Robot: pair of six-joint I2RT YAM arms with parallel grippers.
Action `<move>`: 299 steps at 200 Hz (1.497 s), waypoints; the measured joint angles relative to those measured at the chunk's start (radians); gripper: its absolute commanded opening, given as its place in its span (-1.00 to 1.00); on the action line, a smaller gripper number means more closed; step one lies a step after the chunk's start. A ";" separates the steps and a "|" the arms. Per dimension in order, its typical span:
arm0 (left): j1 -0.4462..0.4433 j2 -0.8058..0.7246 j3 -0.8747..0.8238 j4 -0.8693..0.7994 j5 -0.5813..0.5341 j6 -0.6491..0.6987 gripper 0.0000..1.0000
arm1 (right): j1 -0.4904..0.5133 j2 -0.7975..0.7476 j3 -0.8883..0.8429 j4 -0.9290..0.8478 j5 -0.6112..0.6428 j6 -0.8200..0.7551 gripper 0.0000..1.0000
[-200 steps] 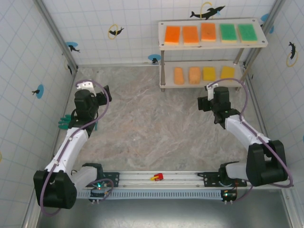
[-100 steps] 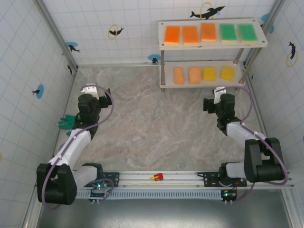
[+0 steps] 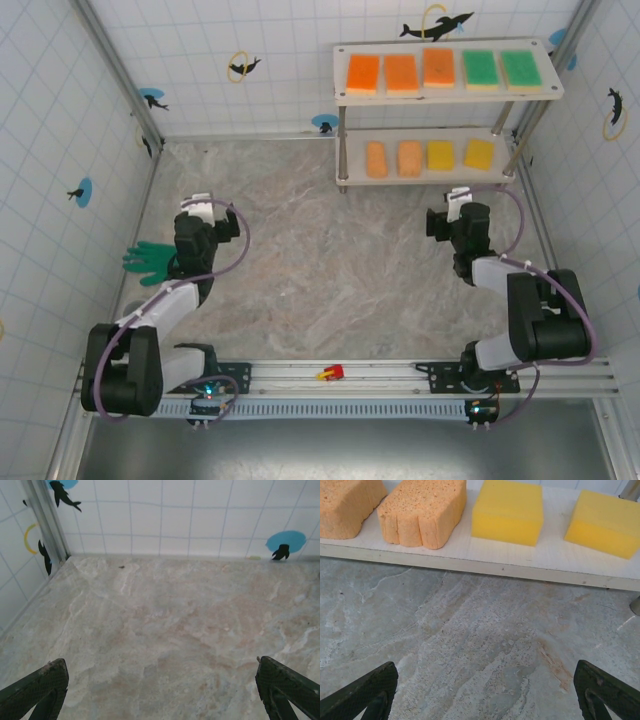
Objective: Place and organize the cleaning sponges onto the shelf
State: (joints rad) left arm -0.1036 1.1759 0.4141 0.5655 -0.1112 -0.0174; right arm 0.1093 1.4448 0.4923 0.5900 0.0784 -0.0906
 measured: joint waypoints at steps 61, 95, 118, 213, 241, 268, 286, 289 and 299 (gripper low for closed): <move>0.001 0.199 -0.063 0.253 -0.009 0.086 0.95 | -0.083 -0.021 -0.200 0.318 0.006 0.068 0.96; 0.002 0.243 -0.105 0.363 -0.001 0.114 0.95 | -0.106 0.032 -0.206 0.388 -0.001 0.106 0.95; 0.007 0.253 -0.106 0.390 0.013 0.123 0.95 | -0.109 0.032 -0.206 0.413 -0.004 0.117 0.95; 0.067 0.336 -0.171 0.563 0.005 0.080 0.95 | -0.113 0.032 -0.206 0.422 0.004 0.143 0.95; 0.067 0.336 -0.172 0.581 0.001 0.068 0.95 | -0.113 0.032 -0.206 0.422 0.004 0.143 0.95; 0.067 0.336 -0.172 0.589 0.001 0.066 0.95 | -0.114 0.032 -0.206 0.422 0.004 0.143 0.95; 0.067 0.336 -0.172 0.590 0.001 0.066 0.95 | -0.116 0.032 -0.206 0.422 0.005 0.144 0.95; 0.067 0.336 -0.172 0.590 0.001 0.066 0.95 | -0.116 0.032 -0.206 0.422 0.005 0.143 0.95; 0.067 0.336 -0.172 0.590 0.001 0.066 0.95 | -0.116 0.032 -0.206 0.423 0.005 0.143 0.95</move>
State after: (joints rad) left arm -0.0364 1.5120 0.2420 1.1553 -0.1101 0.0483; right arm -0.0071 1.4769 0.2867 1.0126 0.0830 0.0528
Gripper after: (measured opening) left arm 0.975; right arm 0.974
